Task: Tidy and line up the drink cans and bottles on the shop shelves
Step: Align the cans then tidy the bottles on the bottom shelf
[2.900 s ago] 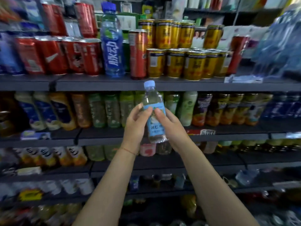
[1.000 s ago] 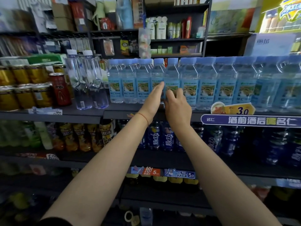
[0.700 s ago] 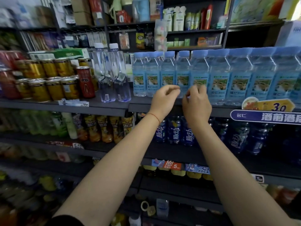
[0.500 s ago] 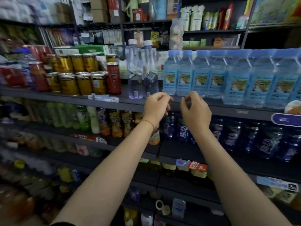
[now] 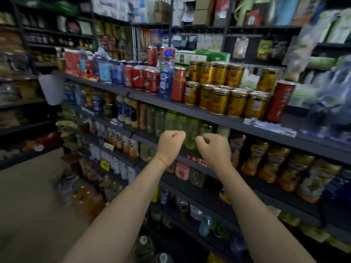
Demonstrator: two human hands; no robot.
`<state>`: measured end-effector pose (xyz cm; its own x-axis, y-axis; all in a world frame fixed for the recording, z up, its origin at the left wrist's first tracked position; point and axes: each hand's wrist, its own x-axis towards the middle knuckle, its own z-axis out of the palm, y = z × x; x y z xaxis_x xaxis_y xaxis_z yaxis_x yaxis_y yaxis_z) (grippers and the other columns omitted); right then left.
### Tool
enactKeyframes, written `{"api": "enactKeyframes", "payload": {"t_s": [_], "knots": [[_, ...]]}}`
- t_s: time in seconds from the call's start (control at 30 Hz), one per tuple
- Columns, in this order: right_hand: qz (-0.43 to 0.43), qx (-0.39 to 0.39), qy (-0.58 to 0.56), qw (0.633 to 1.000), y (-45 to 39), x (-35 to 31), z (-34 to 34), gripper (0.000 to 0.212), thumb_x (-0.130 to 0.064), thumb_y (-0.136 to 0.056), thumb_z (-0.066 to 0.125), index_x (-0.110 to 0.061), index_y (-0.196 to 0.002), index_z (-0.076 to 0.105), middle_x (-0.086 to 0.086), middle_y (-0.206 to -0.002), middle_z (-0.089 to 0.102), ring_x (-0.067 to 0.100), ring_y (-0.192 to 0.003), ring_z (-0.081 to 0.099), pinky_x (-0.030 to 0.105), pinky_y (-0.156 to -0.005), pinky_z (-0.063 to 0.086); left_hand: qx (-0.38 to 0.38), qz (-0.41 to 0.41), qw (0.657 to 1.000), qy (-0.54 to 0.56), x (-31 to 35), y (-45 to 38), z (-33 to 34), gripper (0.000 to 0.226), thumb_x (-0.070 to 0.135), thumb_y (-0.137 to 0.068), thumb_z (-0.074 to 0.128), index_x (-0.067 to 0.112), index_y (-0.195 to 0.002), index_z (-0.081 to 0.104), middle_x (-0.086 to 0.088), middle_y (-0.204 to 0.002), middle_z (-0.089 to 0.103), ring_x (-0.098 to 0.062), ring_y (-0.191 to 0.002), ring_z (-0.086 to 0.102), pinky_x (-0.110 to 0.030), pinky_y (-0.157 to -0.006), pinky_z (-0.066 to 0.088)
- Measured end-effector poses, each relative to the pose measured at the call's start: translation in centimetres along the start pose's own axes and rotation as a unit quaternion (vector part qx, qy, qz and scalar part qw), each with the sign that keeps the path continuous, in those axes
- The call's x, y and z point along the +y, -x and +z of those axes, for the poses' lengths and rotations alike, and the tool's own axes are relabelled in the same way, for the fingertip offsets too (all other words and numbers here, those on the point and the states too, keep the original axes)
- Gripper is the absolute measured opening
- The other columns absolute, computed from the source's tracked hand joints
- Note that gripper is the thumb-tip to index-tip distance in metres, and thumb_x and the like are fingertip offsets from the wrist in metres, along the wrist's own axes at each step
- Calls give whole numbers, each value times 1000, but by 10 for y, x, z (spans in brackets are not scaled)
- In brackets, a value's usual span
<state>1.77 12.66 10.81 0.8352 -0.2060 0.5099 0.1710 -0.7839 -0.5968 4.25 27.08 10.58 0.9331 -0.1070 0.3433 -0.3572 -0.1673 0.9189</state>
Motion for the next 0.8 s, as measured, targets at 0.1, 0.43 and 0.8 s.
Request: {"api": "enactKeyframes", "payload": {"t_s": [0.1,0.43,0.8], "knots": [[-14,5,-29,999,-29,-36,43,47,-24,-89,56,-19,-48,33,-5,-46,34,14,-48,36,33,-50,24,6,21,1000,-15,-16,-29,-52,40,18,-91,48,3,-59,32,-19,-59,21,-19,-53,24,-31,-56,18],[4,185,141,973,-218,-78,147,75,-22,-86,63,-23,-151,24,19,-147,35,37,-129,41,48,-98,45,-11,40,988,-149,-72,-182,-149,61,41,-92,56,36,-148,33,-4,-91,61,-23,-82,61,-43,-76,54],[92,278,167,942,-306,-84,167,82,-46,-85,69,-2,-144,33,18,-132,58,37,-127,47,48,-112,28,-99,113,980,-131,-89,-309,-154,49,32,-91,62,26,-139,49,5,-125,51,-15,-113,53,-37,-99,48]]}}
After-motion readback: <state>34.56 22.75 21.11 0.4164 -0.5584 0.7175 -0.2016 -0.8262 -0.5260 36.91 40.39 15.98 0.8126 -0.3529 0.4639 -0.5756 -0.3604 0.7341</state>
